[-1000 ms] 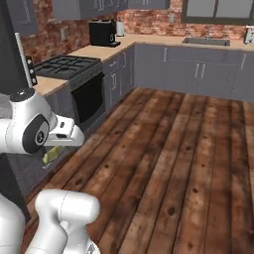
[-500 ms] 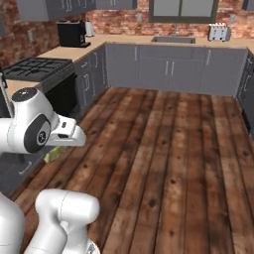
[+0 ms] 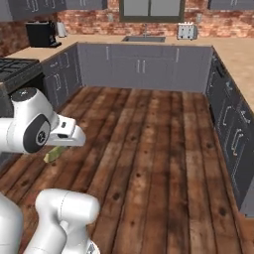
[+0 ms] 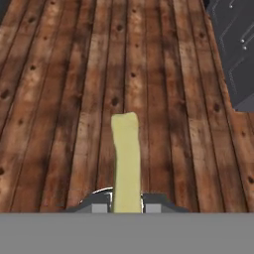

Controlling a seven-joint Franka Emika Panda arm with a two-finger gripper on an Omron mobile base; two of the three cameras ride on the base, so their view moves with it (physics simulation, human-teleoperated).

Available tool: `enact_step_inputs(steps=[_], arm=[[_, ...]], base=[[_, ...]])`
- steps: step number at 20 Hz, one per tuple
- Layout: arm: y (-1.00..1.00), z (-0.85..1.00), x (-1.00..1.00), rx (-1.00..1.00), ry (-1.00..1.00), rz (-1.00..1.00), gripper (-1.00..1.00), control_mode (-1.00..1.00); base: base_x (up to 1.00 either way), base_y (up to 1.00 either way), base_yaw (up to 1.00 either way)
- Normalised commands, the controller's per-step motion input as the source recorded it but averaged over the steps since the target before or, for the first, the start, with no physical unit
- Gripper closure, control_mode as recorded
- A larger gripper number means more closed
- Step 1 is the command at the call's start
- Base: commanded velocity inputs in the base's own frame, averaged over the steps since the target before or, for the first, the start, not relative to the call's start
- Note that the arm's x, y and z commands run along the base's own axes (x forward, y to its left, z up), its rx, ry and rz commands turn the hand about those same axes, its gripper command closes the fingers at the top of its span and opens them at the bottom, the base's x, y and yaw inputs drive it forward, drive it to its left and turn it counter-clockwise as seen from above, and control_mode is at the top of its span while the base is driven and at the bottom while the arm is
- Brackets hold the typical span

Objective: Retrieve the butter from the fridge and place it on a plate on the dining table. Then retrieve the butter knife by the fridge and place it near the plate.

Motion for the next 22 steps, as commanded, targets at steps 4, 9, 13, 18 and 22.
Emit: enact_step_inputs(steps=[4,9,13,18,22], arm=[[0.0,0.0,0.0,0.0,0.0,0.0,1.0,1.0],[0.0,0.0,0.0,0.0,0.0,0.0,1.0,1.0],[0.0,0.0,0.0,0.0,0.0,0.0,1.0,1.0],[0.0,0.0,0.0,0.0,0.0,0.0,1.0,1.0],[0.0,0.0,0.0,0.0,0.0,0.0,1.0,1.0]], base=[[0.02,-1.0,-0.09],[0.12,-1.0,-0.05],[0.1,-1.0,-0.03],[0.24,-1.0,-0.05],[0.3,-1.0,-0.06]])
